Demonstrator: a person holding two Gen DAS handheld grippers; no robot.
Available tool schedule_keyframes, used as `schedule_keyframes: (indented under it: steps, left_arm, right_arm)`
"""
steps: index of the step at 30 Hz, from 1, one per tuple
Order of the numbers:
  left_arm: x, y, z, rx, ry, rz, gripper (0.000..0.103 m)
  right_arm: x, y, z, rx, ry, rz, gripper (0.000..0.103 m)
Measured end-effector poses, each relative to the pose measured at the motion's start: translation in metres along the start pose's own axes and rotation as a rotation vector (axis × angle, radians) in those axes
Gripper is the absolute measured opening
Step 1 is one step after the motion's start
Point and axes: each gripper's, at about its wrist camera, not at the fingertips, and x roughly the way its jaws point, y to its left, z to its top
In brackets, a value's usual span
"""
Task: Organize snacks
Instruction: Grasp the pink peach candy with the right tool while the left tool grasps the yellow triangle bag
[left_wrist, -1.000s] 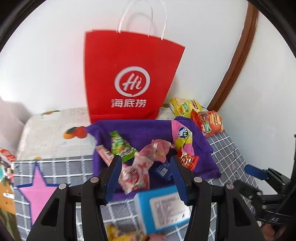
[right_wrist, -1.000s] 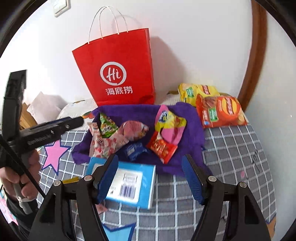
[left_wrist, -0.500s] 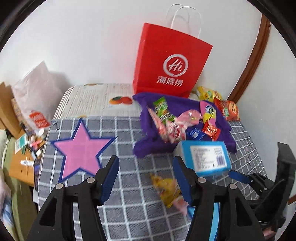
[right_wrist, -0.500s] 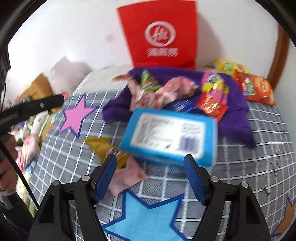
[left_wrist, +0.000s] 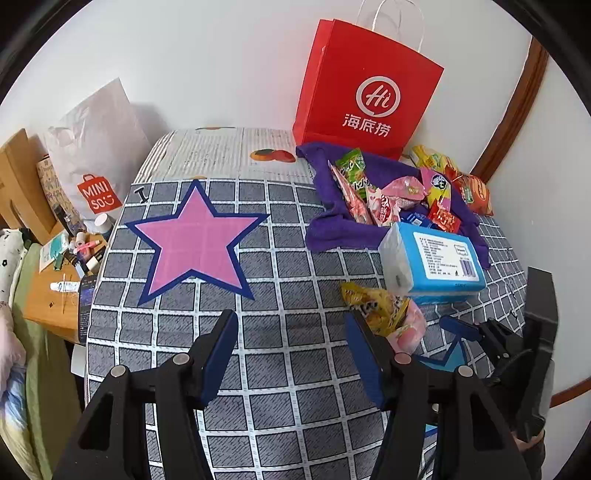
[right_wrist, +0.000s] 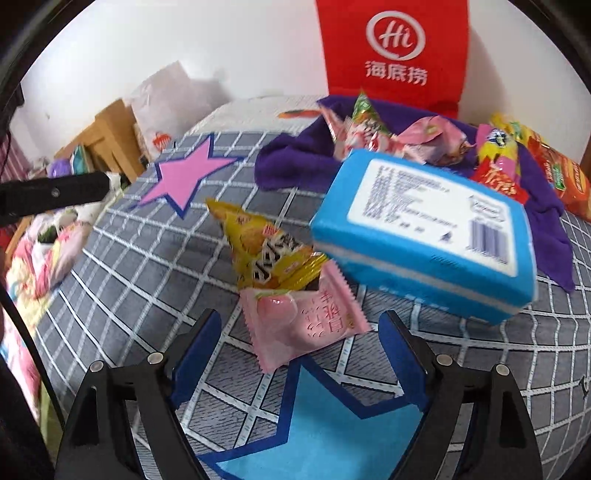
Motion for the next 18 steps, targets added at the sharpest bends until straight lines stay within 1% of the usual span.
schedule_keyframes:
  steps: [9, 11, 12, 13, 15, 16, 18]
  left_arm:
    - [0.011, 0.002, -0.004, 0.002, 0.022, -0.021, 0.058]
    - [0.014, 0.001, -0.005, 0.001, 0.030, -0.028, 0.058]
    - [0.015, 0.000, -0.006, 0.003, 0.034, -0.032, 0.058]
    - [0.016, -0.001, -0.006, 0.006, 0.037, -0.035, 0.058]
    - [0.019, -0.005, -0.007, 0.017, 0.046, -0.034, 0.058]
    - [0.020, -0.006, -0.007, 0.021, 0.049, -0.033, 0.058]
    - [0.022, -0.011, -0.007, 0.026, 0.053, -0.035, 0.058]
  right_arm:
    - [0.027, 0.008, -0.004, -0.076, 0.022, -0.088, 0.086]
    - [0.031, 0.006, -0.004, -0.079, 0.034, -0.091, 0.080]
    - [0.030, 0.004, -0.005, -0.074, 0.029, -0.079, 0.079]
    - [0.029, 0.003, -0.006, -0.071, 0.021, -0.074, 0.074]
    - [0.025, 0.000, -0.007, -0.066, 0.009, -0.064, 0.071]
    - [0.023, 0.000, -0.007, -0.063, 0.006, -0.061, 0.068]
    - [0.017, -0.001, -0.008, -0.059, -0.005, -0.056, 0.067]
